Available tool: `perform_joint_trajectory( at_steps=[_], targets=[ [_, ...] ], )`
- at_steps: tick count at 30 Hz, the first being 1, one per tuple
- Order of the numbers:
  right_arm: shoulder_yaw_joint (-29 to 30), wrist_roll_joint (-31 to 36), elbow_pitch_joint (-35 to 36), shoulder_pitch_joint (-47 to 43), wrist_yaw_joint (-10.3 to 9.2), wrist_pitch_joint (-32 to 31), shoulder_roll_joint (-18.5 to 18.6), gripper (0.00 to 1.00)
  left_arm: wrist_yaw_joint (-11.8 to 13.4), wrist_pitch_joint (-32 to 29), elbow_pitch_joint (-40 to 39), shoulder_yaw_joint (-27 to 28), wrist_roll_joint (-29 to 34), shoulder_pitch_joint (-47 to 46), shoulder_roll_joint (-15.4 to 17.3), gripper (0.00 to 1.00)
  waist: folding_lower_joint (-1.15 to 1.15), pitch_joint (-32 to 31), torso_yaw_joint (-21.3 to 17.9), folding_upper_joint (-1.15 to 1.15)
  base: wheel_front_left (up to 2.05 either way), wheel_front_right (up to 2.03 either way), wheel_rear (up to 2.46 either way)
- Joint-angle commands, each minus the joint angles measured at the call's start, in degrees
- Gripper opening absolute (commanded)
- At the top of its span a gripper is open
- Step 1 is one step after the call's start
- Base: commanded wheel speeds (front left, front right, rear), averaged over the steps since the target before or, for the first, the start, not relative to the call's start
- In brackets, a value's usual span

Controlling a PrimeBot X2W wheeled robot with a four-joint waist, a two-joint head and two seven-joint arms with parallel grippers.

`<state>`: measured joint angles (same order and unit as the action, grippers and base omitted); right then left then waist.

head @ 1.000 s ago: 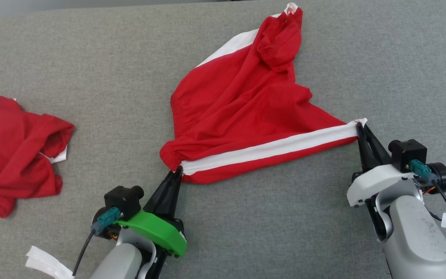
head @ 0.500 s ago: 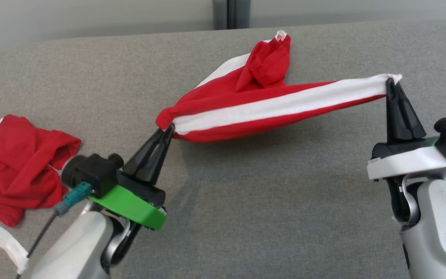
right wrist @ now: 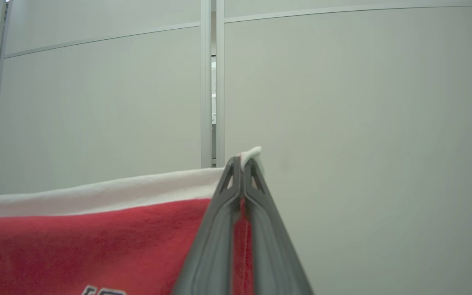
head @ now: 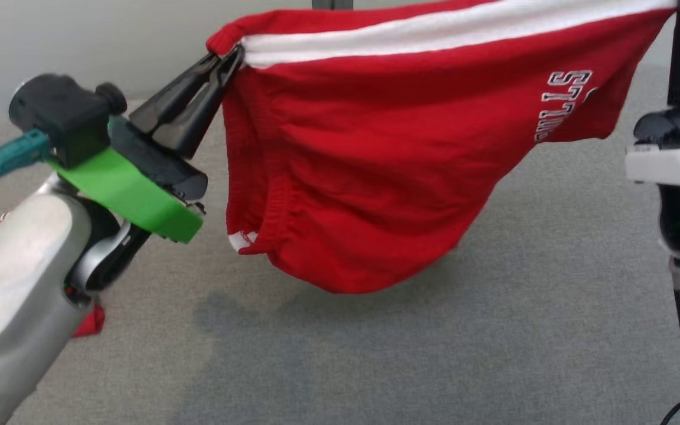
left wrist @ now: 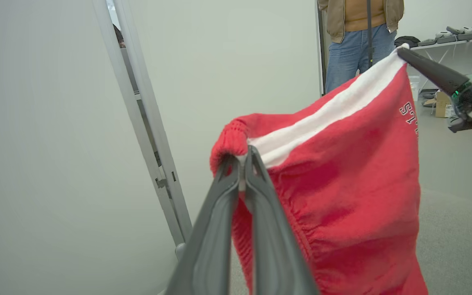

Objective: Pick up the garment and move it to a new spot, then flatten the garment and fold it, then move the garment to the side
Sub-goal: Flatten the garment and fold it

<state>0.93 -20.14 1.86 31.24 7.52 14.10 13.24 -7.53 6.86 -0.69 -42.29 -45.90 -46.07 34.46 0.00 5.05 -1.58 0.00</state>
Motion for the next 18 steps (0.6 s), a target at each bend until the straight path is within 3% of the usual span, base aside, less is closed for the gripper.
perform_joint_trajectory(
  at_steps=[1, 9, 14, 18],
  targets=[
    [-0.6, 0.1, -0.4, 2.7, -0.06, -0.5, 0.8, 0.0, 0.1, -0.7, 0.7, -0.4, -1.8, -2.5, 0.1, 0.0, 0.0, 3.1, -1.0, 0.0, 0.0, 0.0, 0.0],
    [-2.7, 4.9, -10.6, 21.0, -0.06, -0.4, 2.2, 0.0, 0.1, -0.3, 9.0, -3.0, -5.9, -17.4, -2.5, 0.0, 0.0, 13.6, -3.0, 0.0, 0.0, 0.0, 0.0],
    [-1.0, 8.2, -19.0, 32.1, -0.07, 0.9, 0.4, 0.0, 0.1, 4.6, 16.7, -3.4, -6.7, -26.5, -5.1, 0.0, 0.0, 18.2, -3.8, 0.0, 0.0, 0.0, 0.0],
    [1.8, 10.0, -20.5, 36.0, -0.07, 1.1, -1.5, 0.0, 0.1, 7.1, 20.6, -3.6, -8.8, -30.3, -6.8, 0.0, 0.0, 19.8, -4.1, 0.0, 0.0, 0.0, 0.0]
  ],
)
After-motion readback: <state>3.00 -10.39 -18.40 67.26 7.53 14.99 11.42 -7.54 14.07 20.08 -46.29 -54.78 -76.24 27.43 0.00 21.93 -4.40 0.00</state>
